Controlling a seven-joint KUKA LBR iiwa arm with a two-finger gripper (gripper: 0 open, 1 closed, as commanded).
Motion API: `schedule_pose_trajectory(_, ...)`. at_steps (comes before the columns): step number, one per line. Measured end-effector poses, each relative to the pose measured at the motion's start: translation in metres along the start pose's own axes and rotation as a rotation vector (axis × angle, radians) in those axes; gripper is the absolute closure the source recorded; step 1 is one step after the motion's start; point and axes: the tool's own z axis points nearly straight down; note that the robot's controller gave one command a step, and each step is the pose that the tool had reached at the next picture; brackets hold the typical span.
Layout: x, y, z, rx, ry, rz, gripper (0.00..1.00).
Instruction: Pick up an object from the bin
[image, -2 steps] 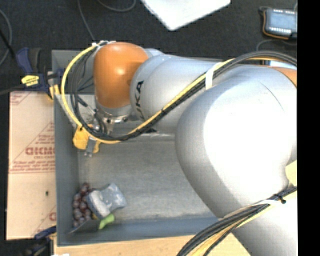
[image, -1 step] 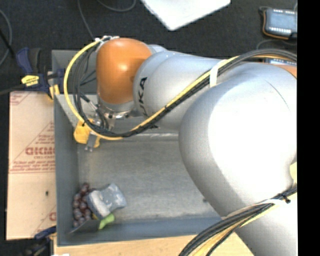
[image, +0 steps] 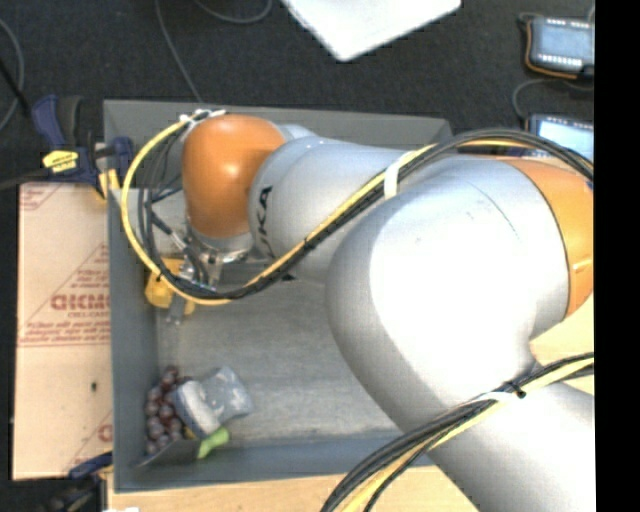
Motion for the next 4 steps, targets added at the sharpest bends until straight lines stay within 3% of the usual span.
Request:
schedule_pose_trajectory(1, 0.0017, -0.0013, -0.0187, 0.0, 0.002, -0.003, 1.0)
schedule_pose_trajectory(4, 0.0006, -0.007, -0.0212, 0.003, 0.002, -0.012, 1.0)
